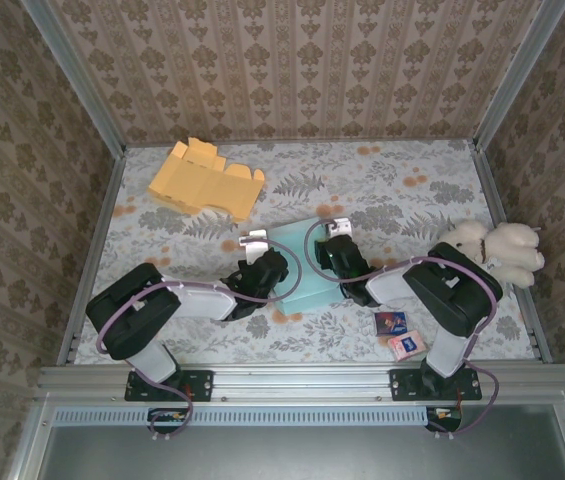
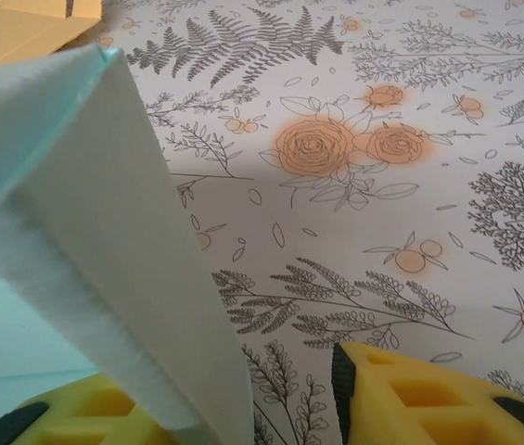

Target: Fold the paper box

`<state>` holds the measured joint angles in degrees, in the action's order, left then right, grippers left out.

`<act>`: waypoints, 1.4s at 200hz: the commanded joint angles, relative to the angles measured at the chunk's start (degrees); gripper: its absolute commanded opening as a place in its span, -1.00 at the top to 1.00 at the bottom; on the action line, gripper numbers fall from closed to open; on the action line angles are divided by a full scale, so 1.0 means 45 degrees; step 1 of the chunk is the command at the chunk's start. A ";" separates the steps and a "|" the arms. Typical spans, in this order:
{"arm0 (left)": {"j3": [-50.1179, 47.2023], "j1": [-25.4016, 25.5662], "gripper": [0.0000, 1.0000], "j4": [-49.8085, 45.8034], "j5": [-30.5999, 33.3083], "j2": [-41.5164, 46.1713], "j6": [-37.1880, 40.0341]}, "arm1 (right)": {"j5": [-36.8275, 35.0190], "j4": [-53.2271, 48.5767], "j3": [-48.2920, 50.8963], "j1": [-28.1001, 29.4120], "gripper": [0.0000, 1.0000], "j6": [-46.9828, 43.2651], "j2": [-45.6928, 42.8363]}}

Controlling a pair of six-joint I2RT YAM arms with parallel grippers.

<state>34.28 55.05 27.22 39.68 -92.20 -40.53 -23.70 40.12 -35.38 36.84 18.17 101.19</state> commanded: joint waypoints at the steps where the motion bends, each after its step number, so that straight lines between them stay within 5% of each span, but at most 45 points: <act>1: -0.0078 -0.0083 1.00 0.0191 0.0284 0.0415 -0.0026 | -0.0294 -0.0244 -0.0407 -0.0218 0.16 -0.0365 0.0576; 64: -0.0216 -0.0101 1.00 0.0303 0.0146 0.0572 -0.0037 | -0.0863 -0.0071 -0.0630 -0.0218 0.31 -0.0519 0.1140; 113: -0.0236 -0.0123 1.00 0.0089 0.0465 0.0599 -0.0180 | -0.4031 -0.2193 -0.1097 -0.0140 0.61 -0.0091 0.1125; 150: -0.0187 -0.0111 1.00 0.0007 0.0539 0.0592 -0.0158 | -0.5262 -0.2527 -0.0811 -0.0140 0.62 0.0295 0.0912; 203: 0.0037 -0.0134 1.00 0.0333 0.0352 0.0211 0.0284 | -0.0358 -0.0664 -0.0009 -0.0120 0.14 -0.0124 -0.0076; 280: -0.0101 -0.0335 1.00 0.1663 0.0595 -0.0075 0.2901 | 0.1964 -0.2708 0.2317 0.0095 0.00 0.0857 -0.5278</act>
<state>34.13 54.54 31.35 39.70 -92.09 -33.54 -18.41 34.54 -27.18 37.08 19.33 86.43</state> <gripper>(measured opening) 0.048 0.494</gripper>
